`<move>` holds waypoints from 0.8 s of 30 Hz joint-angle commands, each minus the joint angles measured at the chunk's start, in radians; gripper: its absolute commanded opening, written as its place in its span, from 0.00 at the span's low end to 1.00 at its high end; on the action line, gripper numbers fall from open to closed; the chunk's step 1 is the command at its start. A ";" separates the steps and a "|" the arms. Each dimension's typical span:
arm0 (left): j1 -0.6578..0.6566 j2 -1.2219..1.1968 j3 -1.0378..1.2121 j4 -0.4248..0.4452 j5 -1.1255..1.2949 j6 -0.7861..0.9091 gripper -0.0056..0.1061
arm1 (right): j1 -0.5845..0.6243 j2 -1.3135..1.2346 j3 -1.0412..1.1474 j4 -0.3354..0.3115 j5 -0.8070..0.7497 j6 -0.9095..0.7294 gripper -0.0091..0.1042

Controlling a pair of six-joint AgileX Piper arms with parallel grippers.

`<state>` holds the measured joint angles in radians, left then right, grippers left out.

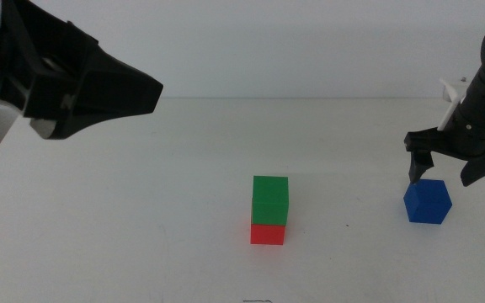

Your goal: Stack red cubes first, then green, then blue cubes in a specific spot.

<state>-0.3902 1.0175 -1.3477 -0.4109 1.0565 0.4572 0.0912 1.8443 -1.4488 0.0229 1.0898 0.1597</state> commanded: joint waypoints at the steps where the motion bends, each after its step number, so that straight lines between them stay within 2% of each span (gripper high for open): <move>1: 0.003 -0.011 -0.026 -0.025 -0.063 -0.011 0.89 | -0.007 -0.037 -0.030 -0.023 -0.042 -0.002 0.91; 24: 0.003 -0.011 -0.026 -0.025 -0.062 -0.011 0.89 | -0.005 0.091 -0.030 -0.036 -0.068 0.010 0.91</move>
<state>-0.3902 1.0175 -1.3477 -0.4109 1.0557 0.4572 0.0912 1.9794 -1.4498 0.0000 1.0297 0.1700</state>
